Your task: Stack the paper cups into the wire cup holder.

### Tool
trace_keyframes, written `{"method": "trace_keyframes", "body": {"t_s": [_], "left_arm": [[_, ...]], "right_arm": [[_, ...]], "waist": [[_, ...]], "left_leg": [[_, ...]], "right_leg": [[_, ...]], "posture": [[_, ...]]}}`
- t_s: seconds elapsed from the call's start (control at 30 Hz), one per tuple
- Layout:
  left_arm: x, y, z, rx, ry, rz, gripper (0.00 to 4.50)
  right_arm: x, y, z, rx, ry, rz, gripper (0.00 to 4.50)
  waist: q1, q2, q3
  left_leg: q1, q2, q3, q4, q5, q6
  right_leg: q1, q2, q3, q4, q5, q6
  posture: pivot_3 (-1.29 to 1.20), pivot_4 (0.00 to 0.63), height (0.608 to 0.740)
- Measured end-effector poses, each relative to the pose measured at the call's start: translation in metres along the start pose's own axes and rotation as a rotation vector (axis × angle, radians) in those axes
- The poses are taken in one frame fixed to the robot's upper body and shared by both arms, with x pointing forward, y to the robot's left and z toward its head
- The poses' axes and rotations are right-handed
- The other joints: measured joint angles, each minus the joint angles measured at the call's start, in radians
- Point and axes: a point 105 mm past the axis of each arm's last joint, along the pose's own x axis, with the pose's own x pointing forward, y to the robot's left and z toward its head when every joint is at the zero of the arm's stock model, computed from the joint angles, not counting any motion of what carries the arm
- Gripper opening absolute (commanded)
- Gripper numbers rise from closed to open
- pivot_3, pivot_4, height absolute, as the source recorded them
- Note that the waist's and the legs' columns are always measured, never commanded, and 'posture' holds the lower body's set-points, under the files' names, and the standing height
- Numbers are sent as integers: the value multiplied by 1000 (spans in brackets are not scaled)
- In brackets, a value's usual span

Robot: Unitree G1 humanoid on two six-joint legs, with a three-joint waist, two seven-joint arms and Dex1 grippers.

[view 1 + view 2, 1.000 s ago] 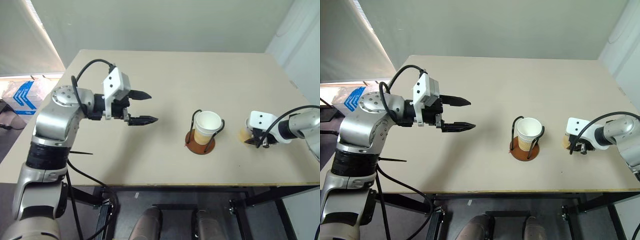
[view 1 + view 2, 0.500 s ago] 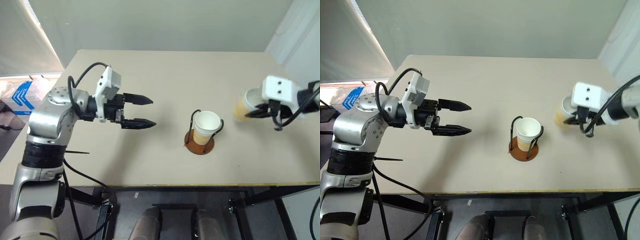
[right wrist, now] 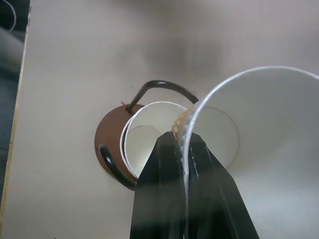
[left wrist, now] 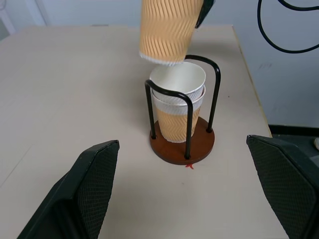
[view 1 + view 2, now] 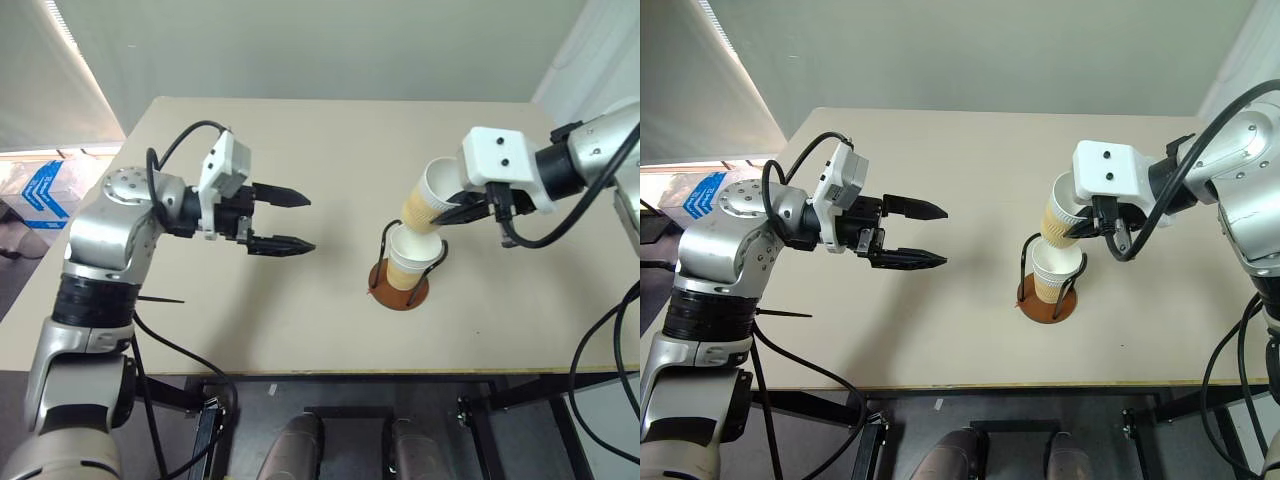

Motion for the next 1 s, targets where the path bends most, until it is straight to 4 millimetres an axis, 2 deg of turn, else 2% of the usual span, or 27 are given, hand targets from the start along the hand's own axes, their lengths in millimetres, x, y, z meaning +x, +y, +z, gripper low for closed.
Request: {"method": "trace_keyframes", "body": {"t_s": [0.27, 0.5, 0.63, 0.73, 1.0], "left_arm": [[-4, 1, -1, 2, 14, 12, 4500], [-4, 1, -1, 0, 17, 16, 4500], [-4, 1, -2, -1, 19, 19, 4500], [-4, 1, -3, 1, 21, 20, 4500], [-3, 0, -6, 9, 42, 25, 4500]], "right_arm": [[10, 10, -12, 7, 19, 52, 53], [12, 15, -11, -21, 27, 75, 53], [19, 17, -21, -42, 79, 88, 53], [25, 14, -26, -40, 95, 84, 687], [33, 2, -15, -20, 39, 58, 3437]], "waist": [[0, 0, 0], [0, 0, 0], [-1, 0, 0], [-1, 0, 0], [-2, 0, 0]], "left_leg": [[0, 0, 0, -1, 0, 0], [0, 0, 0, -1, 0, -1], [1, 0, 0, -1, 0, -1], [1, 0, 0, -1, 0, 0], [1, 0, 0, -1, 0, 0]], "right_leg": [[0, 0, 0, 0, 0, 0], [0, 0, 0, 1, 0, 0], [0, 0, 0, 1, 0, -1], [0, 0, 0, 1, 0, -1], [0, 0, 0, 1, 1, -2]], "posture": [[0, 150, 740], [0, 150, 740], [0, 150, 740], [0, 150, 740], [0, 150, 740]]}}
